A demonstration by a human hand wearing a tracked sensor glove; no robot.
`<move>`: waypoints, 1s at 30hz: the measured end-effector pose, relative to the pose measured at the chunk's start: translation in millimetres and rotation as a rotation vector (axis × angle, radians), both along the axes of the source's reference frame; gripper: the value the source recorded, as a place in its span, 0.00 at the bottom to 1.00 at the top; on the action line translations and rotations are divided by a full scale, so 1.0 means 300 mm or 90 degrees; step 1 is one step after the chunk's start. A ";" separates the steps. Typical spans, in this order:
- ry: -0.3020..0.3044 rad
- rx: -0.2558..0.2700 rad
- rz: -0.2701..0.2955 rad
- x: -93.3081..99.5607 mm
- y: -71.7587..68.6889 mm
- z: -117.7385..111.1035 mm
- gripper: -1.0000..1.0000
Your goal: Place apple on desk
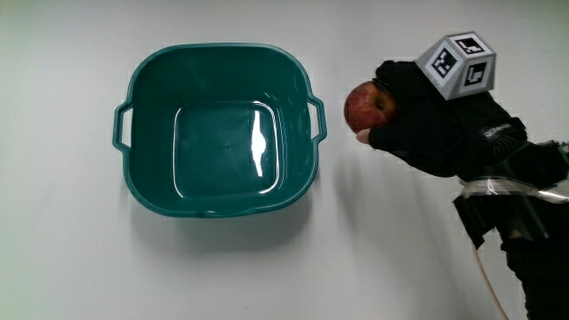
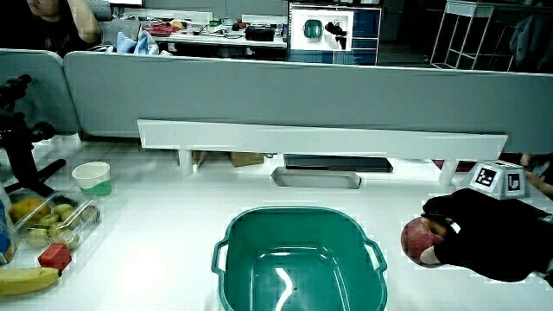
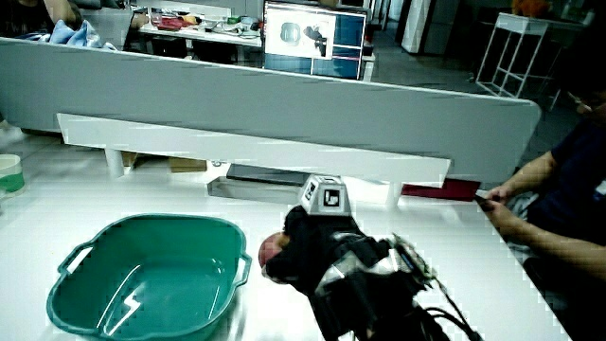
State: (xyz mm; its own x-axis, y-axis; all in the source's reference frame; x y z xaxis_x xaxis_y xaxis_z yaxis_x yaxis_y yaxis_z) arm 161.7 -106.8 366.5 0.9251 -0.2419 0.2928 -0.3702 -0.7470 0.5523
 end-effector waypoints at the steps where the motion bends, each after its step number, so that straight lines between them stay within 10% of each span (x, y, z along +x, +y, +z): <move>1: 0.015 0.015 0.010 0.021 -0.001 0.024 0.50; 4: -0.064 -0.014 -0.007 0.080 -0.021 0.086 0.50; 6: 0.004 -0.011 0.029 0.082 -0.005 0.020 0.50; 30: 0.050 -0.080 0.132 0.278 0.018 0.232 0.50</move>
